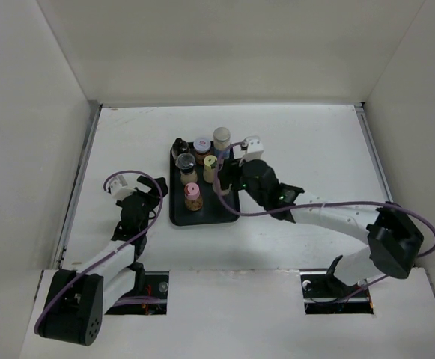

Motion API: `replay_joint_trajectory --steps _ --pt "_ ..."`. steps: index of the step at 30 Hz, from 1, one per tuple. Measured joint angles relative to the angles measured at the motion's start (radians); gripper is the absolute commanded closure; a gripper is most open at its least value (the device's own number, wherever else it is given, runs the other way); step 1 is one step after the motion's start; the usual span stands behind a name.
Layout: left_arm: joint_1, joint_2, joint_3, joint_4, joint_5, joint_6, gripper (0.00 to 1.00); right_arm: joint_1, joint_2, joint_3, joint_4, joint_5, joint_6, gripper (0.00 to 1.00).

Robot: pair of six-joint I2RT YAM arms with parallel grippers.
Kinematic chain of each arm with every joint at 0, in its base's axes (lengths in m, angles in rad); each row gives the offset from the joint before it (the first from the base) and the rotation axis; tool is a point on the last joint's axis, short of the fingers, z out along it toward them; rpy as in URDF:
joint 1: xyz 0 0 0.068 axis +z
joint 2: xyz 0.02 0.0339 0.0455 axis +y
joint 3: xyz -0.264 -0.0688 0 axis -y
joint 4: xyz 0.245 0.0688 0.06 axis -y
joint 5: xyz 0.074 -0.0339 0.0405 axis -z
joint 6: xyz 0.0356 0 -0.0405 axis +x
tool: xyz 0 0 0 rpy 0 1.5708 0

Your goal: Organize the condiment bottles

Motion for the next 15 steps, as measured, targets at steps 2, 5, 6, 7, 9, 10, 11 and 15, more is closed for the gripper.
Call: replay_joint_trajectory --steps 2,5,6,7,9,10,11,15 --pt "0.007 0.000 0.000 -0.006 0.001 0.000 0.00 0.053 0.053 0.003 0.014 -0.009 -0.003 0.49" --pt "0.017 0.000 0.000 -0.014 0.000 0.000 0.00 0.087 0.140 0.012 0.013 -0.009 -0.020 0.49" --pt "0.021 0.000 0.000 -0.023 0.000 -0.001 0.00 0.088 0.166 0.015 0.012 -0.006 -0.028 0.48" --pt "0.027 0.000 0.000 -0.031 -0.001 0.000 0.00 0.088 0.192 0.020 0.012 0.000 -0.037 0.48" --pt "0.039 -0.006 0.000 -0.054 -0.003 0.000 0.00 0.089 0.229 0.027 0.025 0.022 -0.056 0.42" --pt "0.043 -0.008 0.000 -0.061 -0.006 0.000 0.00 0.090 0.237 0.037 0.027 0.032 -0.061 0.35" --pt "0.048 -0.011 0.000 -0.066 -0.010 0.000 0.00 0.091 0.241 0.042 0.032 0.040 -0.063 0.27" --pt "0.054 -0.026 0.002 -0.095 -0.019 -0.001 0.00 0.102 0.246 0.046 0.043 0.066 -0.071 0.00"
